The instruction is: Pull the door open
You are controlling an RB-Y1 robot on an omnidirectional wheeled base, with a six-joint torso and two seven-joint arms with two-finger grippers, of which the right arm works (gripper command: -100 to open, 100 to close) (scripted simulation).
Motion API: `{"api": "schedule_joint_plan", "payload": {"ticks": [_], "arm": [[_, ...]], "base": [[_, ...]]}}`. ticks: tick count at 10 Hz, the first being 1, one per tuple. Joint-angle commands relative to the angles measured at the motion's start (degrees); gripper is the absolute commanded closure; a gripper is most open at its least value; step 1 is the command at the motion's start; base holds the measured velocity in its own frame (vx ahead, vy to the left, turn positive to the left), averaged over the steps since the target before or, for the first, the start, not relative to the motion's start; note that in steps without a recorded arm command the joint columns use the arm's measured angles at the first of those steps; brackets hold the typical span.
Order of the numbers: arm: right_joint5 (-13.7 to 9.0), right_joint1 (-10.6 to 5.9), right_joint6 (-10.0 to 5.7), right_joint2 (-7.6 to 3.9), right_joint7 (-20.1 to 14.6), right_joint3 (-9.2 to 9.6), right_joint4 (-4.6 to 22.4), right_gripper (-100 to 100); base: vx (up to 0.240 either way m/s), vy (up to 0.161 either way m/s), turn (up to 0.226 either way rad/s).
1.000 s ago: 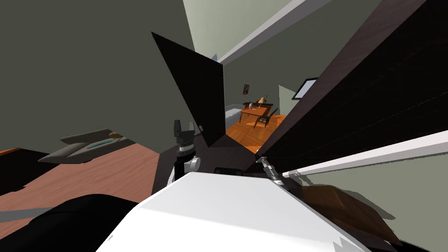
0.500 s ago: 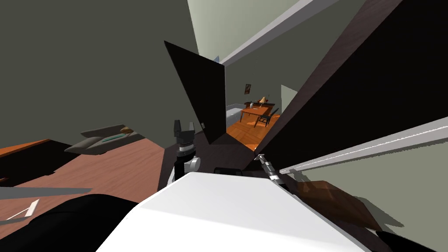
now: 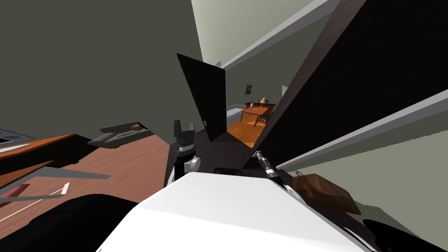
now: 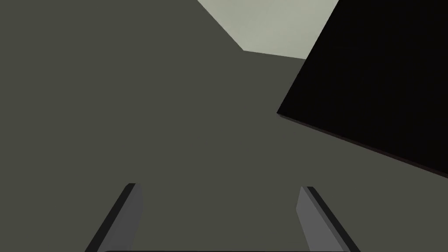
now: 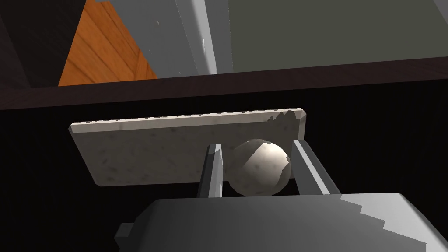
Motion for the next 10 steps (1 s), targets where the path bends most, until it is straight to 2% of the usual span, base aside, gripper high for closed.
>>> {"api": "schedule_joint_plan", "payload": {"ticks": [1,6,7,8,10], "arm": [[-0.36,-1.8,0.56,0.02,0.02,1.26,1.0,100],[-1.52,-7.21,1.24,-0.39,0.11,4.02,4.81,100],[-1.34,-6.79,1.27,-0.22,0.0,3.8,4.35,100],[-1.32,-6.32,-0.03,-0.71,-0.33,4.12,5.14,100],[-1.32,-5.8,-1.4,-1.28,-0.69,4.29,5.72,100]], "base": [[-0.187,-0.085,0.063],[-0.191,-0.074,0.055],[-0.078,-0.027,0.022],[-0.122,-0.069,0.212],[-0.171,-0.063,0.146]]}}
